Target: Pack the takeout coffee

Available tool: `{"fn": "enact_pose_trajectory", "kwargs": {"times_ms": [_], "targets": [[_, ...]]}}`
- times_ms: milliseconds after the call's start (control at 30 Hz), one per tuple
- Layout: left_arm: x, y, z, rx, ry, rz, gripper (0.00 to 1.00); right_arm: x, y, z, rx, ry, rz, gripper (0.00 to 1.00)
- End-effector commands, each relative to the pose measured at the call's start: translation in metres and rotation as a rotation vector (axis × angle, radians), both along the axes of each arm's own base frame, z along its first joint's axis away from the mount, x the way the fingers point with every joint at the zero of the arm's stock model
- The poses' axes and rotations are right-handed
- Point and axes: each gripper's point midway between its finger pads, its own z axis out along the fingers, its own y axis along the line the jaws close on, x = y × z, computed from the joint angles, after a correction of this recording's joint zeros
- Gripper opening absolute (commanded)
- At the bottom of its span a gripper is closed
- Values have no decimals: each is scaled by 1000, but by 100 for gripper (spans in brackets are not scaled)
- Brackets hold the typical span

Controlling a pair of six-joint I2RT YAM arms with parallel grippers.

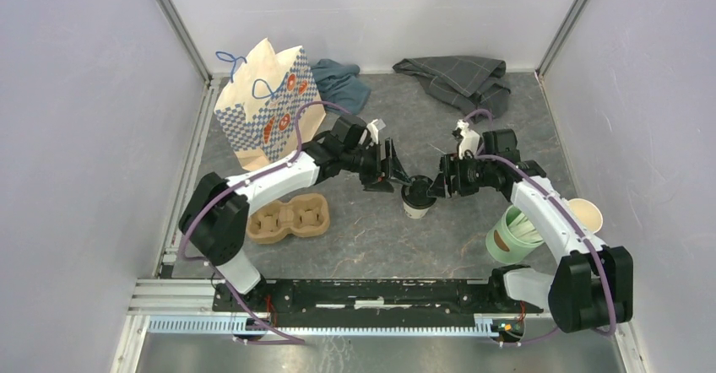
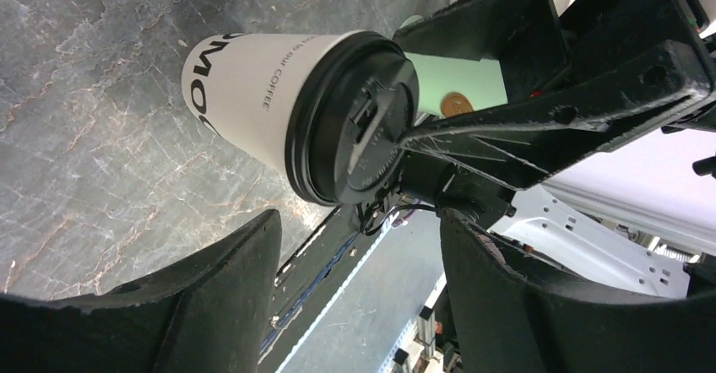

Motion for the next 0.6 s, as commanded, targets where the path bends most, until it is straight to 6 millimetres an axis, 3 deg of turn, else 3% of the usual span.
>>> {"fn": "enact_pose_trajectory", "kwargs": {"times_ms": [0,333,567], "targets": [[11,-17,11,-67,3,-1,73,6,21,24,223,-49,31,73],[10,-22,-4,-64,51,-16,60,11,8,19,292,-23,-60,73],[10,-20,-15,-29,73,-15,54,19,5,15,345,-7,-97,66]]}}
